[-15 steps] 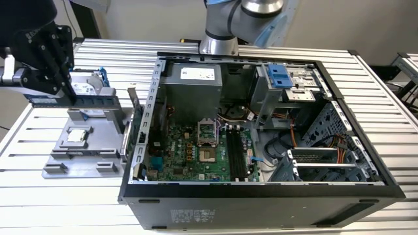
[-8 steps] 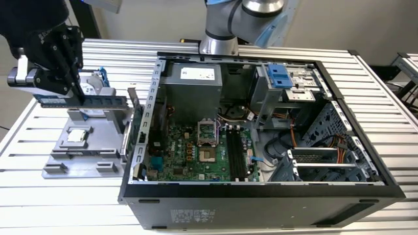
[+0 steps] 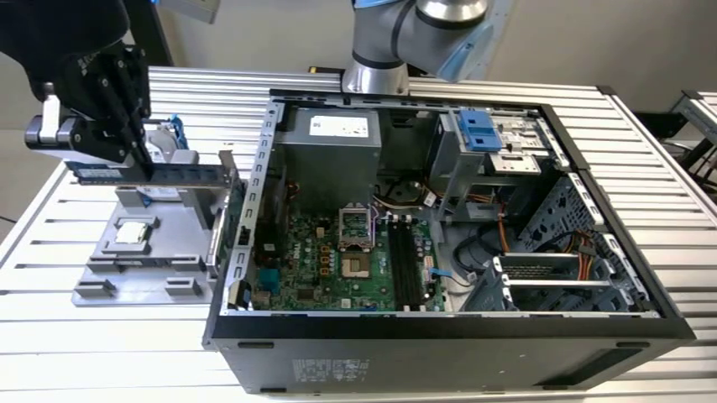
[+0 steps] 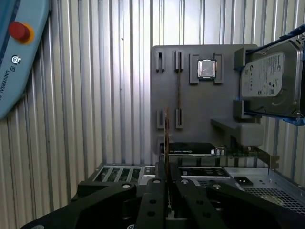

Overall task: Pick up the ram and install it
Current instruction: 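Pick up the ram and move it above insertion slot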

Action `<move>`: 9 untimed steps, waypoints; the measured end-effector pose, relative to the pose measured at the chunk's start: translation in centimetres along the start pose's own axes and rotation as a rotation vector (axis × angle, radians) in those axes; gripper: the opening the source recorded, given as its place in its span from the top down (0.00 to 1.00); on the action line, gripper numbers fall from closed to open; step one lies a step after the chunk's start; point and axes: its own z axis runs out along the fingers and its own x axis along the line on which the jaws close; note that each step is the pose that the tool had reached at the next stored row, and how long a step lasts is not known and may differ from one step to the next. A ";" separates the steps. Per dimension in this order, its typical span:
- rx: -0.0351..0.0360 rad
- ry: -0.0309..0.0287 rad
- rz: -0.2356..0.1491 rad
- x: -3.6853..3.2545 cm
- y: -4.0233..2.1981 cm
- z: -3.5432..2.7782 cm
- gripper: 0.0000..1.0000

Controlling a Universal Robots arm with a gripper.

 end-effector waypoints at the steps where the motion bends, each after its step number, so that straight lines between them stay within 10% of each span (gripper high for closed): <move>1: -0.0001 0.0001 0.000 0.00 -0.06 0.00 1.00; 9: 0.0000 0.0001 0.000 -0.01 -0.73 0.00 1.00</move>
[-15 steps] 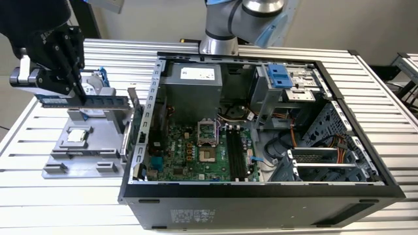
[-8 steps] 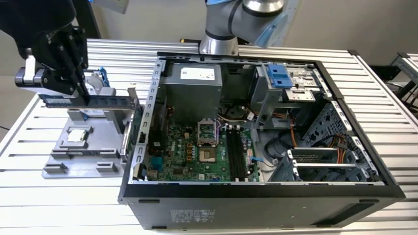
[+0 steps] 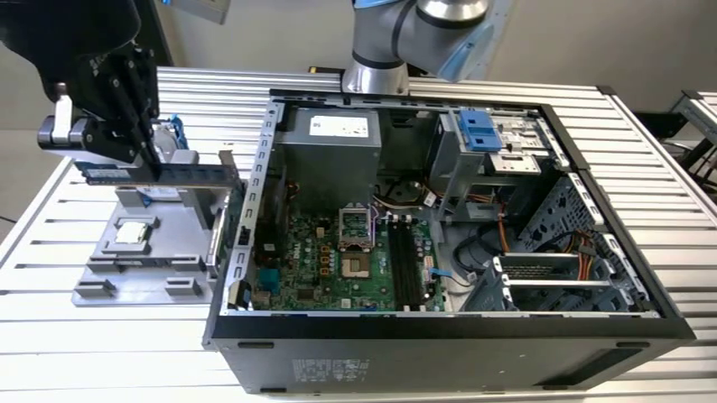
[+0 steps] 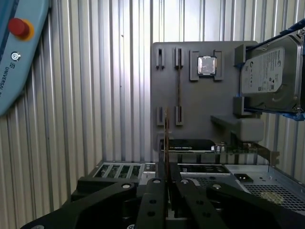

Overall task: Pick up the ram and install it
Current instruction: 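Pick up the ram and move it above insertion slot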

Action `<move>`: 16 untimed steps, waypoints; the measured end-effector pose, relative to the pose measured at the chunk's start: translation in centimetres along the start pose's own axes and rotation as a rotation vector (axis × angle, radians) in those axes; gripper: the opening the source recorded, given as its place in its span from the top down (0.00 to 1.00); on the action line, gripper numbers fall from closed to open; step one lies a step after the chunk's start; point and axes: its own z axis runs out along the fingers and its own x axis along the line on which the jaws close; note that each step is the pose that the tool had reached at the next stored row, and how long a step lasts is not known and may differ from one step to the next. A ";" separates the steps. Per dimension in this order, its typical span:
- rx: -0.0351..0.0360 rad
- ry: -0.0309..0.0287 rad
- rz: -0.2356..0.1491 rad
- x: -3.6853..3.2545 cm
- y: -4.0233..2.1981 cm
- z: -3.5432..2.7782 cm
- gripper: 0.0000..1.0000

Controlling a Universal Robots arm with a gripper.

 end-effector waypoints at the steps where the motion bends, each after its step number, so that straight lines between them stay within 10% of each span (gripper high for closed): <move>1: 0.0000 0.0000 0.000 0.00 -0.13 0.00 1.00; 16: 0.0001 -0.0001 0.000 -0.03 -2.21 0.03 1.00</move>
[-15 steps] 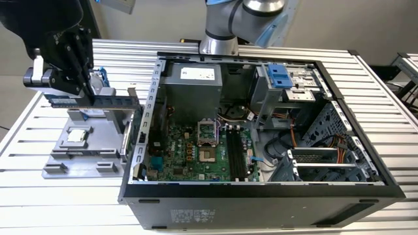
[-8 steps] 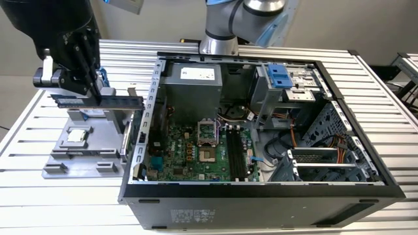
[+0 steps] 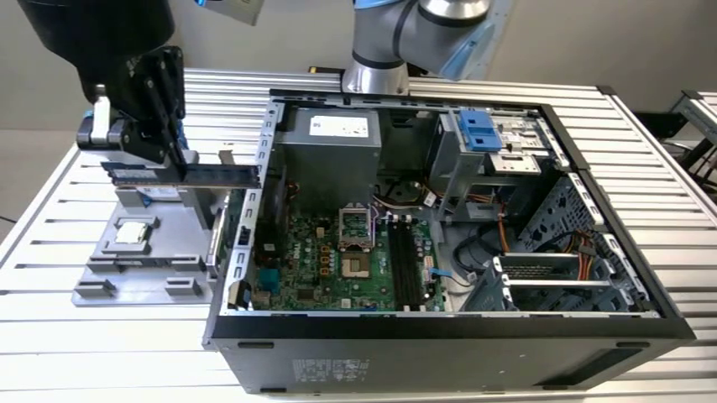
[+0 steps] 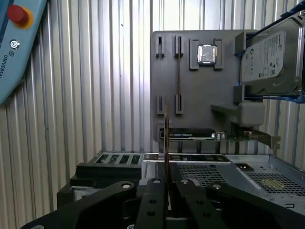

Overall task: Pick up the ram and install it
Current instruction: 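Pick up the ram and move it above insertion slot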

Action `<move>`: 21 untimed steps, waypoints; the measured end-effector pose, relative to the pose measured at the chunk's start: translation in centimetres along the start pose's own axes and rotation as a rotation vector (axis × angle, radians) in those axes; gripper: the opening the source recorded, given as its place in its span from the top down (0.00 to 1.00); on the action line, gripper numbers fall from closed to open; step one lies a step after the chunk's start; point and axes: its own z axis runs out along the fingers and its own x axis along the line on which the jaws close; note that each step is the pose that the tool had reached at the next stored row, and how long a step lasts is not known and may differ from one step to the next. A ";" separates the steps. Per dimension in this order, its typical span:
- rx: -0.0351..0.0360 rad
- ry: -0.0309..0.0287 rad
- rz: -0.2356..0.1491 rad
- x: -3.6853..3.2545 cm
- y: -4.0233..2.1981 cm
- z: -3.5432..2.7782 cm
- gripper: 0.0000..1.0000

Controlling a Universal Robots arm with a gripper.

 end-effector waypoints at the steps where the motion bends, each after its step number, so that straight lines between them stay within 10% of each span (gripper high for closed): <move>1: -0.0001 0.0000 0.000 0.00 -0.15 0.00 1.00; 21: -0.0001 0.0001 0.000 -0.05 -3.18 0.03 1.00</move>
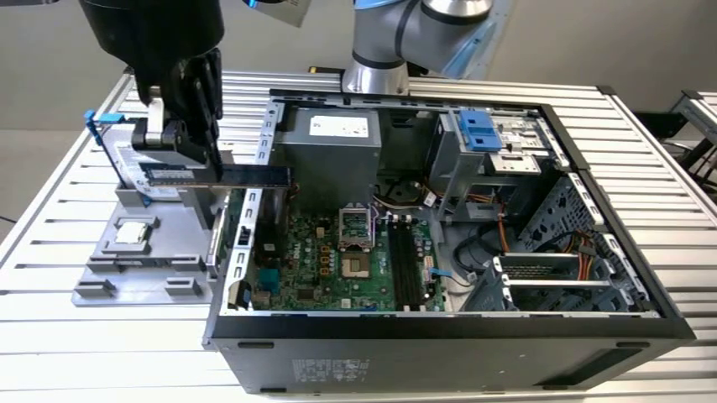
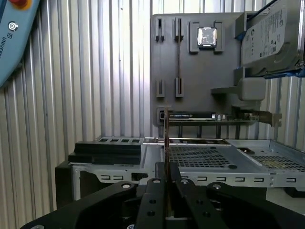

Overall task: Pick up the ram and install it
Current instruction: 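Pick up the ram and move it above insertion slot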

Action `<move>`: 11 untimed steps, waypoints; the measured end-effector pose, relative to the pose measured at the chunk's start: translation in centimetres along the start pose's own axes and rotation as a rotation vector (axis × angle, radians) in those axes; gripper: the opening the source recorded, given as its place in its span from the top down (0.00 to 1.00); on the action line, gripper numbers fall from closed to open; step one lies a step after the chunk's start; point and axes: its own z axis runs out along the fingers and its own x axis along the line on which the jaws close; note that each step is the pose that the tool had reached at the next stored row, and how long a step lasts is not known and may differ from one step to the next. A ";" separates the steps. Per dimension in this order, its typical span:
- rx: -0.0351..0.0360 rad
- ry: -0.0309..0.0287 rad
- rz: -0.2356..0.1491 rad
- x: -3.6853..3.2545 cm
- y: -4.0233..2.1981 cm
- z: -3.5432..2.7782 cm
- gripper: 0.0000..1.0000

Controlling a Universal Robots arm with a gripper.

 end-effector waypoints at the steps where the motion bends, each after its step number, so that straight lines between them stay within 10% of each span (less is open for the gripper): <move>1: 0.0000 0.0000 0.000 0.00 -0.14 0.00 1.00; 11: 0.0000 0.0000 0.000 -0.02 -1.67 0.01 1.00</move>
